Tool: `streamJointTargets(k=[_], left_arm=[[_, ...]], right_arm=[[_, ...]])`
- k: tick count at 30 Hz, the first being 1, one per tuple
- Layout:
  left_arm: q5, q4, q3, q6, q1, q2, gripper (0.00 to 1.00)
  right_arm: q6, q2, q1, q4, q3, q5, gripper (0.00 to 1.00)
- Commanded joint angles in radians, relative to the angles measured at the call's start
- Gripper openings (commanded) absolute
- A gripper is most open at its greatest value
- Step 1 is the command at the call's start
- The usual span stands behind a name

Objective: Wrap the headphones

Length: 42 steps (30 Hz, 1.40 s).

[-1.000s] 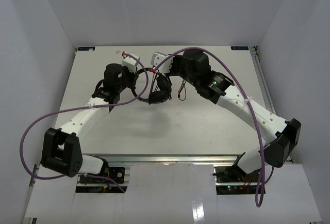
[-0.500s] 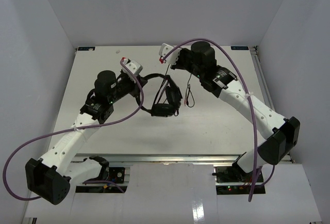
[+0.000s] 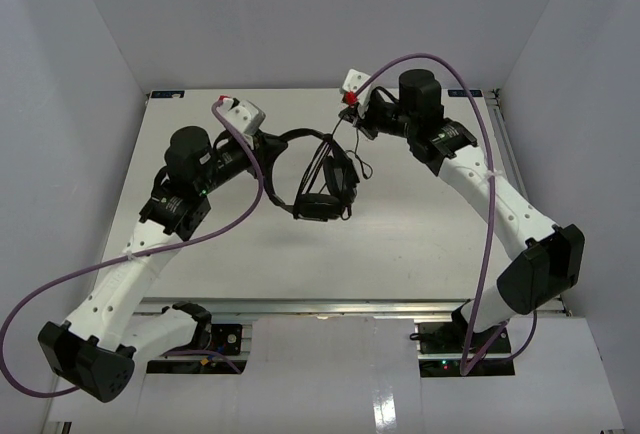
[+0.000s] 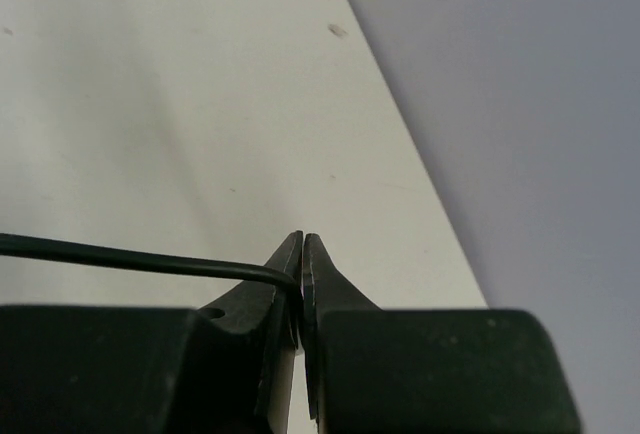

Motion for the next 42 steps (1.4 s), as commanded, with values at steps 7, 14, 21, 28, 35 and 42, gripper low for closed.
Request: streamJointTargets(k=[7, 14, 21, 28, 35, 42], left_arm=[[0.047, 0.069, 0.255, -0.191, -0.011, 0.041, 0.00], [0.025, 0.125, 0.433, -0.303, -0.011, 0.175, 0.00], [-0.091, 0.123, 0.632, -0.302, -0.011, 0.285, 0.00], [-0.350, 0.136, 0.687, -0.241, -0.008, 0.328, 0.00], [-0.566, 0.141, 0.637, -0.152, 0.044, 0.368, 0.00], [-0.594, 0.128, 0.551, -0.059, 0.093, 0.442, 0.00]], right_arm=[[0.567, 0.023, -0.024, 0.523, -0.271, -0.566, 0.10], [1.013, 0.024, 0.022, 1.000, -0.417, -0.633, 0.13], [1.019, -0.017, 0.065, 1.042, -0.505, -0.613, 0.14], [0.960, -0.095, 0.066, 0.972, -0.566, -0.579, 0.13], [0.732, -0.140, 0.066, 0.599, -0.475, -0.454, 0.10], [0.362, -0.159, 0.117, 0.135, -0.278, -0.152, 0.08]])
